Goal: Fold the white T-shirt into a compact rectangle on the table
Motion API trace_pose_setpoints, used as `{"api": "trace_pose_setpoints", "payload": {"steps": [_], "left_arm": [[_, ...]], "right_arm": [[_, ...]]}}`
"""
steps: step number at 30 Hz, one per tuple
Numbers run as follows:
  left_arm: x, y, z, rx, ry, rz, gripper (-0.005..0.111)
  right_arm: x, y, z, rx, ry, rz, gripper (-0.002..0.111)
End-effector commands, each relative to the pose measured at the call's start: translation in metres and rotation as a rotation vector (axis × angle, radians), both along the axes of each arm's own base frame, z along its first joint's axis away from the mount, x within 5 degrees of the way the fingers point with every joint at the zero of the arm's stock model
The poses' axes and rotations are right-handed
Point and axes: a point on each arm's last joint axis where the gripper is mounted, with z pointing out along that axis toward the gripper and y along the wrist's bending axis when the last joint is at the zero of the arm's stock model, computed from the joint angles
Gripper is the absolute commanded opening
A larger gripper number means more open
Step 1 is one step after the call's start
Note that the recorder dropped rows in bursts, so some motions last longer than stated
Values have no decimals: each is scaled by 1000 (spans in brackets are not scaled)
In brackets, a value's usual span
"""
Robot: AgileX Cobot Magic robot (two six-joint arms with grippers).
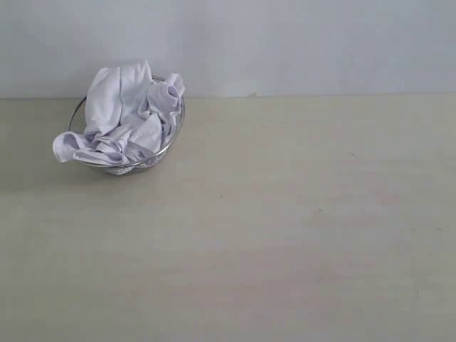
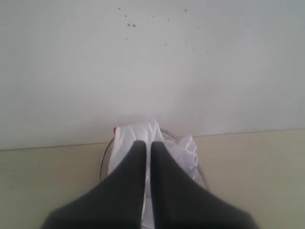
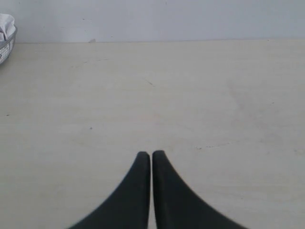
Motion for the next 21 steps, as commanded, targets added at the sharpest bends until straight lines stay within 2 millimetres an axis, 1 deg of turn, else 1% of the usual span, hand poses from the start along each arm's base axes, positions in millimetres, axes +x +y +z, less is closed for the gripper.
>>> {"api": "trace_pose_setpoints", "payload": {"steps": [1,2,4,5,7,10,11,15,16,18,19,21], "left_arm": [[47,-10,1,-24,130,-70,5],[61,-12,-3,-29,183,-90,5],[80,-14,-12,-25,258,-114,5],[94,-16,-22,-23,314,-130,5],[115,-18,-39,-21,392,-149,5],[147,-19,-75,-3,499,-161,5],[156,-19,-87,4,535,-165,5],[181,-19,-123,21,624,-175,5],[186,-19,-132,20,640,-175,8],[194,-20,-149,12,668,-177,17],[197,-21,-157,4,681,-178,25],[201,-23,-170,-36,703,-174,45]], "right_arm": [[0,0,1,-15,-10,2,0],[0,0,1,-15,-10,2,0],[0,0,1,-15,-10,2,0],[0,0,1,-15,-10,2,0],[0,0,1,-15,-10,2,0],[0,0,1,-15,-10,2,0],[0,0,1,-15,-10,2,0],[0,0,1,-15,-10,2,0],[0,0,1,-15,-10,2,0],[0,0,1,-15,-10,2,0],[0,0,1,-15,-10,2,0],[0,0,1,-15,-10,2,0]]}}
